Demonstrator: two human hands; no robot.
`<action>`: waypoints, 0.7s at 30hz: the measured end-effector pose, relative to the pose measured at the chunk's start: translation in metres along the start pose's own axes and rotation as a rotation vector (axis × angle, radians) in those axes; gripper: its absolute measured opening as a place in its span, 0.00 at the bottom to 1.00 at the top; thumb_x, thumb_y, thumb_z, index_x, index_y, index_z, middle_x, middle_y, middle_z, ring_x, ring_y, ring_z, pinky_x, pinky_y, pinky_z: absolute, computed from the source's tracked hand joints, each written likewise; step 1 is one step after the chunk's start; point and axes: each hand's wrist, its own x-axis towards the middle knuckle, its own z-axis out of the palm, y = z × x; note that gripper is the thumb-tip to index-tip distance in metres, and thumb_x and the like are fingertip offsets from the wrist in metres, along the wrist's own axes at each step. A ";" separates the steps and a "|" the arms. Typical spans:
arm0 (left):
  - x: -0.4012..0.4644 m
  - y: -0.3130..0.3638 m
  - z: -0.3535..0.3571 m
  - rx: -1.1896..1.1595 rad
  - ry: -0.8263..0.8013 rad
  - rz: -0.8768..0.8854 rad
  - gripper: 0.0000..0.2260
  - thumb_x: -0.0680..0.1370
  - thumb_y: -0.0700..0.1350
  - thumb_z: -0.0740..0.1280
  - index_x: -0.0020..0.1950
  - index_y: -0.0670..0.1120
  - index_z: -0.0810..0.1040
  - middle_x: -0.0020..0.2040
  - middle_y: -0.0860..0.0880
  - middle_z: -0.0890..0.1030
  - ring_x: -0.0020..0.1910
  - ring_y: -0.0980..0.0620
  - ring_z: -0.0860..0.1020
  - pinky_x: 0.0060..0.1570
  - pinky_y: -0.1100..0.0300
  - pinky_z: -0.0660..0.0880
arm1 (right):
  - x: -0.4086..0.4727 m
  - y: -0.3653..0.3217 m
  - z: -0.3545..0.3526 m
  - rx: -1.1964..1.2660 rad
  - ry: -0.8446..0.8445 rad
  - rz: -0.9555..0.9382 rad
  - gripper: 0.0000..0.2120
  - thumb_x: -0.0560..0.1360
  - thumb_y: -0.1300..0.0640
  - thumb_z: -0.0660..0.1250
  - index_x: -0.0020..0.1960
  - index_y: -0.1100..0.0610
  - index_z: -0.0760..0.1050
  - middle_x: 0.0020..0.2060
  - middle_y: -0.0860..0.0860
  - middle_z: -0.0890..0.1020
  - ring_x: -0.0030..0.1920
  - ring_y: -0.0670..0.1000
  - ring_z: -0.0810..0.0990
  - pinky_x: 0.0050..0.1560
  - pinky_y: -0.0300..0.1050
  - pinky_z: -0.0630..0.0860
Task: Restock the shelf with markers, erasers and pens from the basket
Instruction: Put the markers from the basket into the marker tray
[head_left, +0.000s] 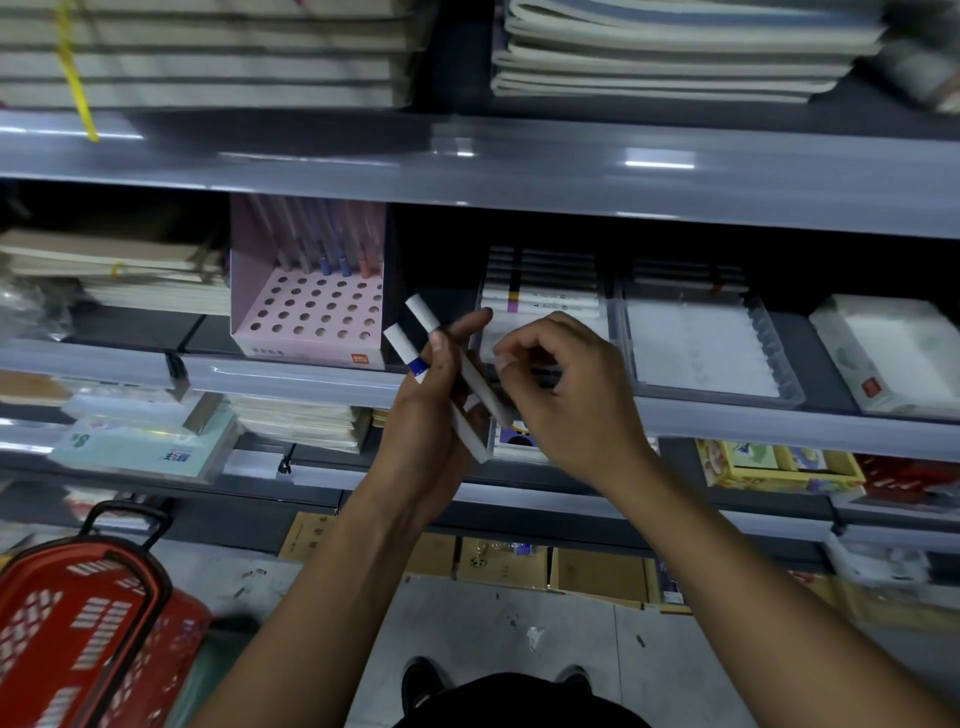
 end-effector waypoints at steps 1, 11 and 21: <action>0.000 0.000 0.000 -0.020 -0.008 -0.009 0.19 0.87 0.56 0.56 0.69 0.51 0.80 0.65 0.40 0.83 0.65 0.40 0.82 0.58 0.51 0.81 | -0.002 -0.003 0.001 0.022 -0.035 0.011 0.05 0.79 0.56 0.70 0.53 0.57 0.81 0.47 0.47 0.81 0.48 0.44 0.81 0.50 0.42 0.80; 0.001 -0.005 -0.003 0.122 0.085 0.000 0.16 0.87 0.52 0.58 0.68 0.48 0.79 0.55 0.42 0.86 0.53 0.45 0.85 0.48 0.54 0.82 | 0.000 0.000 0.007 -0.091 -0.070 0.091 0.04 0.79 0.51 0.72 0.50 0.51 0.78 0.40 0.43 0.84 0.40 0.43 0.83 0.40 0.46 0.82; 0.006 -0.017 -0.021 0.946 0.389 0.169 0.11 0.83 0.39 0.66 0.60 0.49 0.86 0.50 0.54 0.86 0.47 0.63 0.81 0.45 0.69 0.74 | 0.026 0.034 -0.015 -0.328 -0.120 0.011 0.08 0.84 0.49 0.63 0.54 0.54 0.71 0.46 0.51 0.81 0.43 0.52 0.78 0.43 0.53 0.76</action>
